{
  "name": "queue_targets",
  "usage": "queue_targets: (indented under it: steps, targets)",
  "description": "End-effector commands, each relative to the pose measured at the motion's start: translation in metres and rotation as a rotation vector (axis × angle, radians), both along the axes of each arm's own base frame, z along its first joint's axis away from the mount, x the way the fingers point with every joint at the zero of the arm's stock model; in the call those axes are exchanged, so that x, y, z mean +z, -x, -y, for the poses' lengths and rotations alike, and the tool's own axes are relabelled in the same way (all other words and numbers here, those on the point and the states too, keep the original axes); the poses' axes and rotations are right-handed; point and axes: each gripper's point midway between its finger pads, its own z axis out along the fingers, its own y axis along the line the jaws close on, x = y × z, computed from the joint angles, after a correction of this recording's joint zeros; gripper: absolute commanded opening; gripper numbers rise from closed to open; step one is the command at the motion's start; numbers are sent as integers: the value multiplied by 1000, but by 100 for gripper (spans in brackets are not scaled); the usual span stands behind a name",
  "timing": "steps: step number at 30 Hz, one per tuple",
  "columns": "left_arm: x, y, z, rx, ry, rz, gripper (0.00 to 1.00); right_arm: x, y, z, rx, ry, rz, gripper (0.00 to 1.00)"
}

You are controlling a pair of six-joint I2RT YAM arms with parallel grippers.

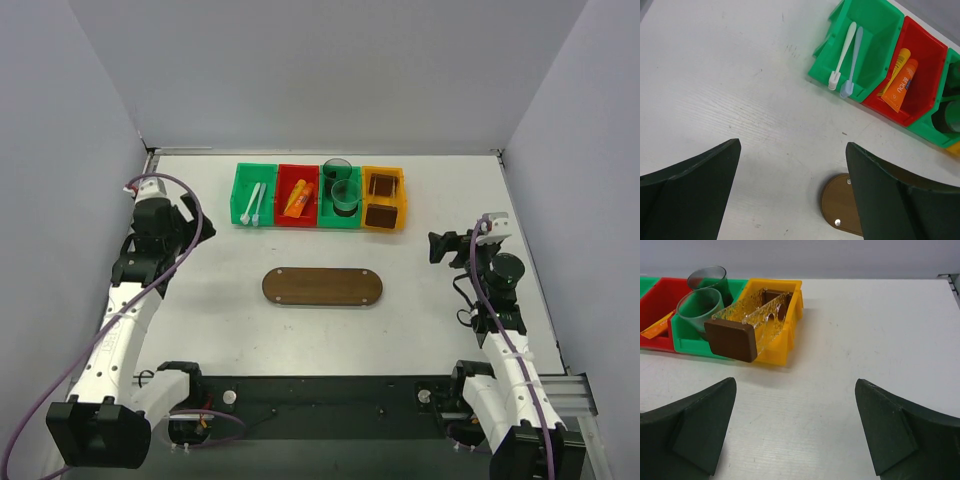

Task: Prepare toiletry sets of a toothbrush and toothpaste on the tray

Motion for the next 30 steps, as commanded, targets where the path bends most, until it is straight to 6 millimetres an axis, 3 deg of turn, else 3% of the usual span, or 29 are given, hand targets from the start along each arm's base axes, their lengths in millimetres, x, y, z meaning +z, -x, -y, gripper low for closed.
queue_targets:
  steps: [1, 5, 8, 9, 10, 11, 12, 13, 14, 16, 17, 19, 21, 23, 24, 26, 29, 30]
  targets:
    - [25, -4, -9, 45, -24, 61, 97, 56, -3, -7, 52, 42, 195, 100]
    - [32, -4, -17, 85, -44, 78, 97, 63, -2, -8, 53, 24, 205, 100]
    - [35, -2, -23, 115, -62, 86, 97, 75, -5, 0, -17, -94, 181, 100]
    - [35, -2, -24, 120, -66, 86, 98, 68, -5, 4, -54, -133, 124, 100]
    - [38, -2, -24, 119, -66, 98, 97, 85, -9, 20, -176, -251, 122, 100]
    - [38, -2, -22, 104, -69, 102, 97, 87, -10, 33, -263, -302, 95, 100]
    - [39, -3, -22, 99, -68, 108, 97, 70, -5, 43, -352, -333, -23, 100]
    - [41, -3, -21, 93, -68, 113, 97, 89, -7, 58, -444, -332, -19, 100]
    - [41, -2, -20, 87, -64, 113, 97, 94, -7, 62, -448, -254, -43, 100]
    - [41, -2, -18, 72, -65, 115, 97, 84, -12, 65, -456, -199, -139, 100]
    - [42, -2, -16, 59, -67, 118, 97, 100, -16, 66, -455, -193, -123, 100]
    - [39, -2, -15, 51, -66, 113, 98, 91, -24, 69, -486, -219, -188, 100]
    - [39, -2, -13, 37, -66, 109, 97, 103, -27, 66, -486, -255, -220, 100]
    - [40, -2, -11, 14, -76, 103, 97, 96, -36, 63, -494, -292, -287, 100]
    - [40, -2, -11, 10, -79, 101, 97, 103, -37, 60, -497, -327, -309, 100]
    - [40, -1, -12, 7, -89, 100, 97, 93, -49, 52, -468, -354, -365, 100]
    - [38, 1, -12, 0, -95, 97, 97, 89, -66, 26, -324, -369, -424, 100]
    - [38, 1, -12, 0, -94, 100, 97, 90, -69, 6, -212, -372, -451, 100]
